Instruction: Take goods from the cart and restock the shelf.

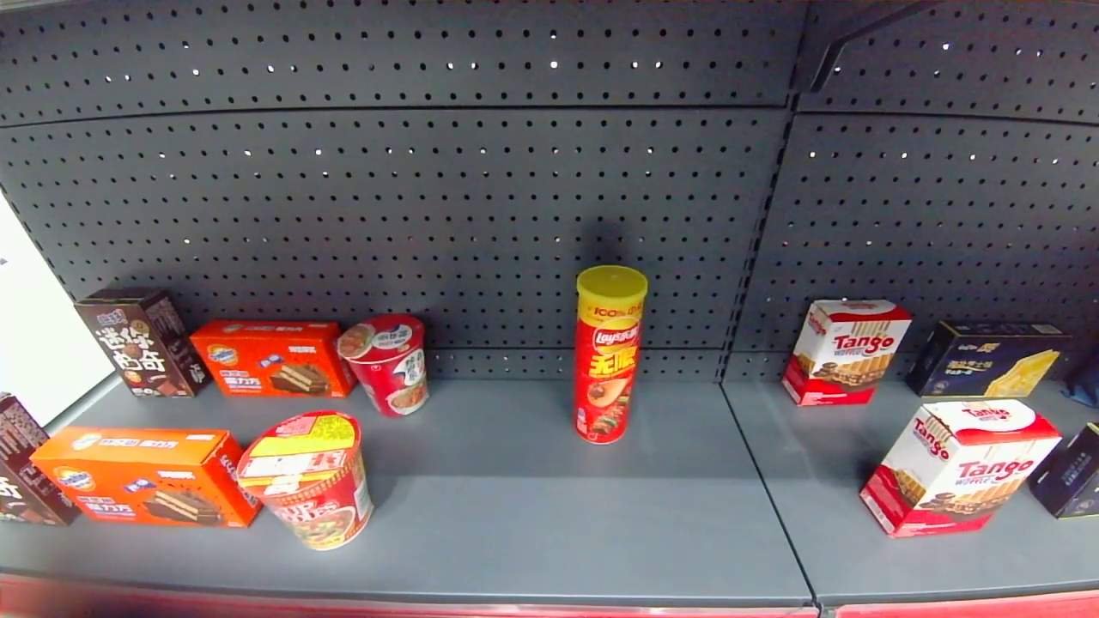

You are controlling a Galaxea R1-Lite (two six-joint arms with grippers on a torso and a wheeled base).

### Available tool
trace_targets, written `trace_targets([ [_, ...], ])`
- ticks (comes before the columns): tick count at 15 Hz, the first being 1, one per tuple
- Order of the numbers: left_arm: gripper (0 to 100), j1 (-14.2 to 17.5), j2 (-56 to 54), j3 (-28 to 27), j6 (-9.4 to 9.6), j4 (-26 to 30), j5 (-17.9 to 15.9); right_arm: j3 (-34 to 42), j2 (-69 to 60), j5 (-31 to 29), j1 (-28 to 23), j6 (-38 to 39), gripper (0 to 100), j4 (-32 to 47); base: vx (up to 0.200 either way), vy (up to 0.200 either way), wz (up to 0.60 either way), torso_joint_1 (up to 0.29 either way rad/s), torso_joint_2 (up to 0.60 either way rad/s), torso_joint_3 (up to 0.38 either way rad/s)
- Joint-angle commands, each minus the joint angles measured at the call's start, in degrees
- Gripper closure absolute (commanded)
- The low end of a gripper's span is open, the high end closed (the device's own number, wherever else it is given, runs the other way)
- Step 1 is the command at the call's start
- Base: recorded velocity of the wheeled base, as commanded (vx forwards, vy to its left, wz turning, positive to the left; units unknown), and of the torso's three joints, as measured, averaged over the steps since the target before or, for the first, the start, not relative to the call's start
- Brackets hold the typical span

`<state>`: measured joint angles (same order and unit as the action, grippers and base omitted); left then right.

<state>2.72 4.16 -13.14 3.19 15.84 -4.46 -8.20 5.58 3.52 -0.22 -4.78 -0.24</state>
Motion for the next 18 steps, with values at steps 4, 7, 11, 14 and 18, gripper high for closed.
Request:
trace_targets([
  [4, 100, 0.01, 0.15, 1.63, 1.02, -1.86, 0.07, -22.82, 24.91, 8.69, 4.97, -4.19, 0, 6.22, 0.000, 0.000, 0.00, 0.000, 0.00, 0.000],
  [7, 100, 0.01, 0.15, -0.48, 0.59, -2.21, -0.28, -23.17, 26.67, 10.19, 9.27, -3.66, 0, 6.92, 0.000, 0.000, 0.00, 0.000, 0.00, 0.000],
  [11, 100, 0.01, 0.50, -3.12, -1.96, -1.33, -0.20, -24.93, 28.96, 10.63, 15.34, -3.04, 0, 7.71, 0.000, 0.000, 0.00, 0.000, 0.00, 0.000],
  [14, 100, -0.08, 0.94, -3.12, -2.32, -0.98, -0.20, -29.33, 36.08, 10.72, 17.89, -2.87, 0, 8.07, 0.000, 0.000, 0.00, 0.000, 0.00, 0.000],
  [18, 100, -2.02, 3.40, -4.44, -2.75, 0.34, -0.28, -31.87, 46.80, 7.20, 24.83, -2.60, 0, 5.69, 0.000, 0.000, 0.00, 0.000, 0.00, 0.000],
])
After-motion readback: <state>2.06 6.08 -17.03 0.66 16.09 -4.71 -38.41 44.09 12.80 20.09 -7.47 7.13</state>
